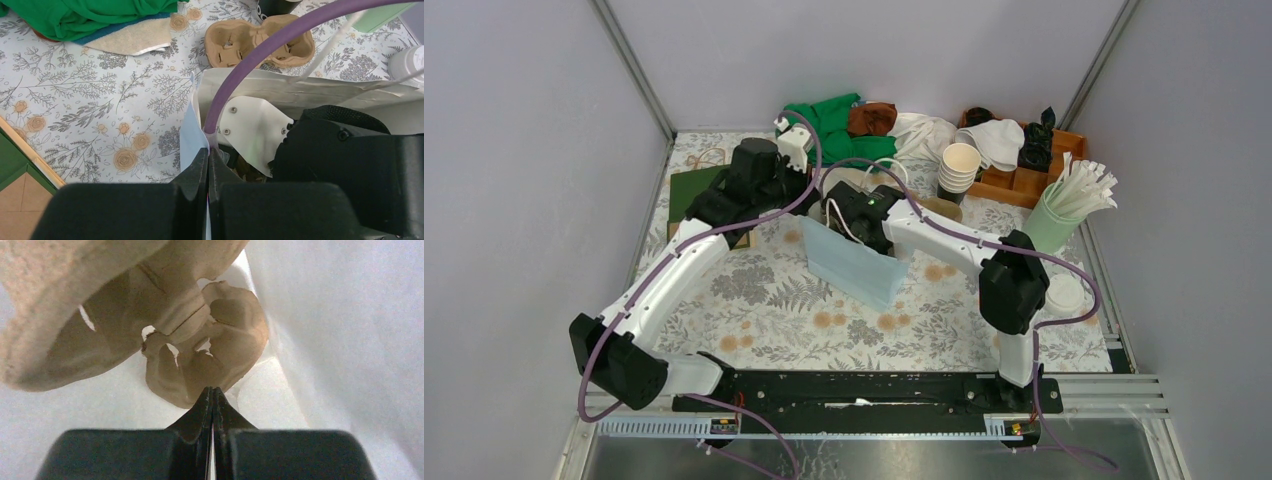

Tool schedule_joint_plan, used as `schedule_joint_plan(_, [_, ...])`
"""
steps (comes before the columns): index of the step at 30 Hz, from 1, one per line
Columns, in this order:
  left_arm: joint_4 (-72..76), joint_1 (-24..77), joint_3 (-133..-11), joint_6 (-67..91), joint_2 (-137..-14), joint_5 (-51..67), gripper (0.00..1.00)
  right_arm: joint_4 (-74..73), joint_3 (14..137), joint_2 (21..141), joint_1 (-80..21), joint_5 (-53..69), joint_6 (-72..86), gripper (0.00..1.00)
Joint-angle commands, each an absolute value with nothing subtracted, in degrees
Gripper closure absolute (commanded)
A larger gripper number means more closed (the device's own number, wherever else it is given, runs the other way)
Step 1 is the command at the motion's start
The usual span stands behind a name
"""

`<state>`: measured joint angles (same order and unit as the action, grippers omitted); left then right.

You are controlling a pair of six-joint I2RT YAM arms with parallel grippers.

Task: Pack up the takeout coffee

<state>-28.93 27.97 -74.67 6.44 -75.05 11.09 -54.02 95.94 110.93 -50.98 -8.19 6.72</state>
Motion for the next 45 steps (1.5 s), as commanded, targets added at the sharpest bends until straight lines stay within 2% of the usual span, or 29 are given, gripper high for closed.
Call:
schedule_joint_plan(1, [-26.8, 29.3, -75.6, 5.6, -74.4, 11.9, 1.0, -54.1, 96.8, 108.0, -51.6, -1.3, 5.5, 1.0])
schedule_joint_plan(8, [-25.6, 29.7, -73.4, 3.3, -73.0, 12.9, 1.0, -53.6, 94.1, 108.4, -50.5, 9.3, 3.2, 1.0])
schedule_joint_plan(19, [-20.3, 29.9, -73.2, 2.4, -74.2, 15.3, 1.0, -53.7, 87.8, 109.2, -49.4, 10.9, 2.6, 1.0])
schedule_joint_plan(33, [-19.8, 30.4, -74.3, 3.1, -74.9, 16.7, 1.0, -53.6, 86.6, 116.8, -49.4, 5.9, 5.4, 1.0])
schedule_joint_plan(45, [-20.3, 30.5, -75.4, 3.2, -74.7, 13.9, 1.0, -51.0, 79.0, 116.7, -49.4, 3.0, 6.3, 1.0])
